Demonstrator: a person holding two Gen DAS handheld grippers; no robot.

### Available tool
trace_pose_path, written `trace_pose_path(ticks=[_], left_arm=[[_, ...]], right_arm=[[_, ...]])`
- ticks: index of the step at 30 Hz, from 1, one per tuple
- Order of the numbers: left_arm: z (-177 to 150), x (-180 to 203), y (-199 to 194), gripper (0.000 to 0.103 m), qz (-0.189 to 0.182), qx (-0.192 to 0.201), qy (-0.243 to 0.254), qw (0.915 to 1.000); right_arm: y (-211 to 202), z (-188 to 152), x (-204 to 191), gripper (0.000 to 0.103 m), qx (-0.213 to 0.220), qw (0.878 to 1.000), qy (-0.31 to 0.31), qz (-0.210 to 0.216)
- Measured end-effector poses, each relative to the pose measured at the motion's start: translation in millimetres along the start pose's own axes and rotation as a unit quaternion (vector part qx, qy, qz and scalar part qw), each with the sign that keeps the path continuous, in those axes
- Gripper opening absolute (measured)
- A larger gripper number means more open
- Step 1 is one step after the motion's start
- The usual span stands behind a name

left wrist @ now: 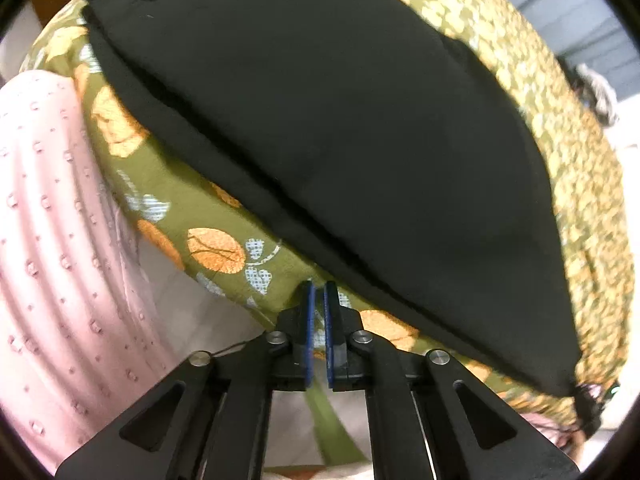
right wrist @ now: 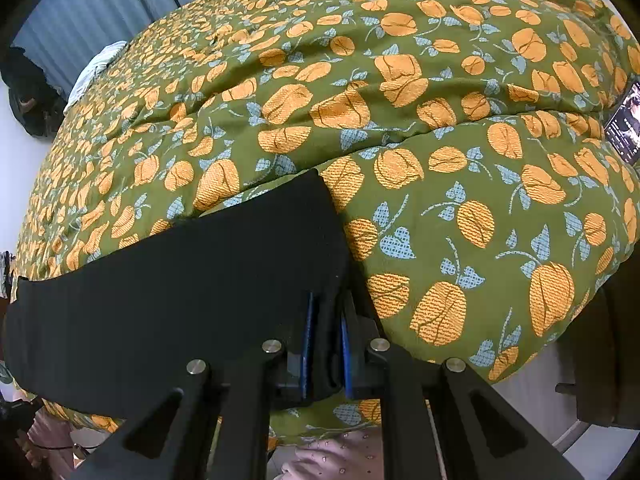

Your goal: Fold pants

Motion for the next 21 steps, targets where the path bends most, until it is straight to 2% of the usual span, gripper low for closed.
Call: trace_pose_path(ticks=[2, 3, 4, 6, 10, 14, 17, 21], left_arm=[[1.8, 0.1, -16.4, 0.030, -0.036, 0.023, -0.012, 0.9990], [3.9, -0.9, -22.7, 0.055, -0.049, 0.034, -0.018, 0.9980], [8.0, -3.9, -29.9, 0.069, -0.059, 0.052, -0.028, 0.9965], [20.1, -11.9, -38.1, 0.071, -0.082, 0.079, -0.048, 0.9923], [46.9, -40.5, -29.6, 0.058, -0.143, 0.071, -0.129, 0.9787], [62.6, -62.1, -27.0, 0.057, -0.171, 0.071, -0.174, 0.9672], [63.3, -68.7, -23.6, 0.057, -0.184, 0.053, -0.189, 0.9631], [61.9, -71.4, -26.1, 0.056, -0.176, 0.053, -0.190, 0.9644]], right_arm=[[-1.8, -0.1, 1.1, 0.012, 0.003, 1.000, 0.005, 0.005], [-2.1, 0.1, 1.4, 0.012, 0.004, 1.000, 0.008, 0.007], [-2.5, 0.7, 2.0, 0.012, 0.004, 1.000, 0.010, 0.010], [-2.5, 1.1, 2.0, 0.012, 0.005, 1.000, 0.015, 0.013], [-3.3, 2.0, -1.5, 0.012, 0.008, 1.000, 0.015, 0.012], [-3.9, 2.5, -2.6, 0.012, 0.011, 1.000, 0.016, 0.012], [-4.3, 2.5, -1.4, 0.012, 0.013, 1.000, 0.017, 0.012], [-5.0, 2.2, 0.2, 0.012, 0.014, 1.000, 0.019, 0.013]])
Point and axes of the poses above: each gripper's, at about its wrist camera, not at the fingertips, and y roughly the way its jaws point, x to its right, z to its top, the point moved 7 cm from there along y, roughly the way its jaws point, and after that the axes turned 8 degrees about y, right-handed, at the moved point
